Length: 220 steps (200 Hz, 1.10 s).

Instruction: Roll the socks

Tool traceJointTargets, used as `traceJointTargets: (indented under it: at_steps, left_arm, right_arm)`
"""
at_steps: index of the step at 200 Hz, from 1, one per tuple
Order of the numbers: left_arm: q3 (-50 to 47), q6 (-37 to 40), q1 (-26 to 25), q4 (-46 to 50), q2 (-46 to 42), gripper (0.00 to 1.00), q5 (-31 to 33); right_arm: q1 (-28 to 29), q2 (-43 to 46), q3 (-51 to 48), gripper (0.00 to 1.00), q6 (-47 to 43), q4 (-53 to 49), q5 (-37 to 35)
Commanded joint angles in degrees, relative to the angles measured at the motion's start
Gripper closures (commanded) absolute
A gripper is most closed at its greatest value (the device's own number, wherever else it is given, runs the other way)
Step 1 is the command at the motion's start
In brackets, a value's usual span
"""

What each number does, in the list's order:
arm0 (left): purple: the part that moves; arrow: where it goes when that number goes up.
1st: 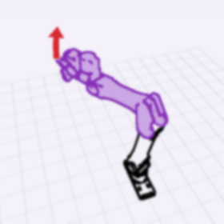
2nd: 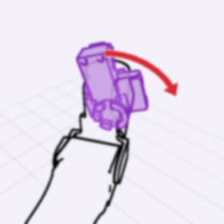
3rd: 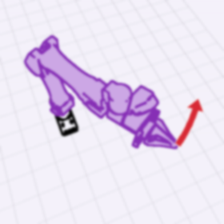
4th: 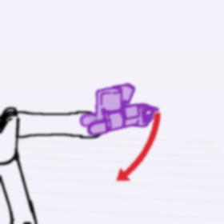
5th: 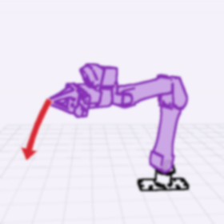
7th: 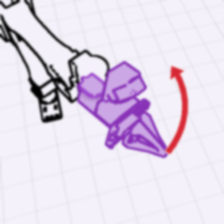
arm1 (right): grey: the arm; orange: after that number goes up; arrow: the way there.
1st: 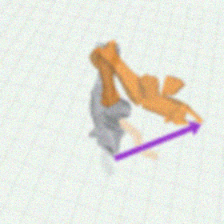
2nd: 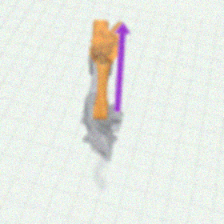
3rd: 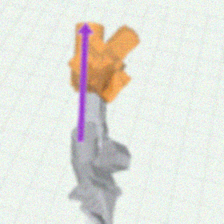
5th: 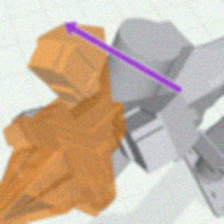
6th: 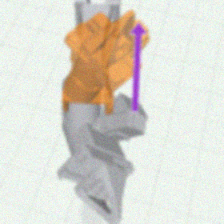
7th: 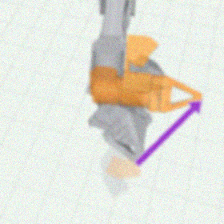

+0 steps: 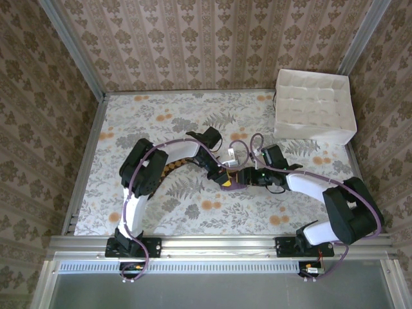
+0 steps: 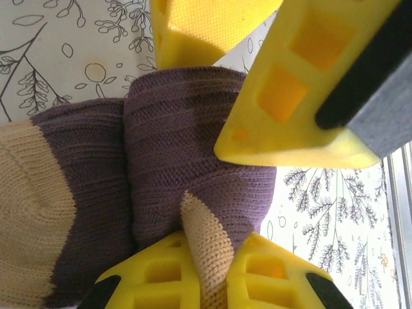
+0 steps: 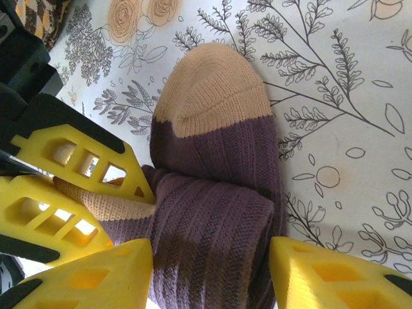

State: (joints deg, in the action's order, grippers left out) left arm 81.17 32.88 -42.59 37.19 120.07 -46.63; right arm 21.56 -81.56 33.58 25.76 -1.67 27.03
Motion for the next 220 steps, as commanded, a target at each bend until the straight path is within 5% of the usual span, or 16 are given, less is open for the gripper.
traceJointTargets:
  at_steps: [1,72,177,220]
  left_arm:
    - [-0.7,-2.2,0.1,2.6,4.3,1.00,6.4]
    - [-7.3,-2.9,-0.4,-8.0,-1.5,0.79,13.0]
    - [-29.8,9.2,-3.4,-34.2,-25.1,0.60,21.4]
    - [-42.8,14.0,-11.6,-56.5,-33.3,0.52,41.5]
  right_arm:
    - [0.4,-3.0,1.7,0.49,0.4,0.6,0.1]
    - [1.5,-12.4,7.0,0.79,1.6,-10.3,-4.7]
    - [1.5,-17.6,11.7,0.77,-0.2,-19.3,-10.4]
    - [1.5,-17.3,11.6,0.79,-0.4,-19.8,-10.5]
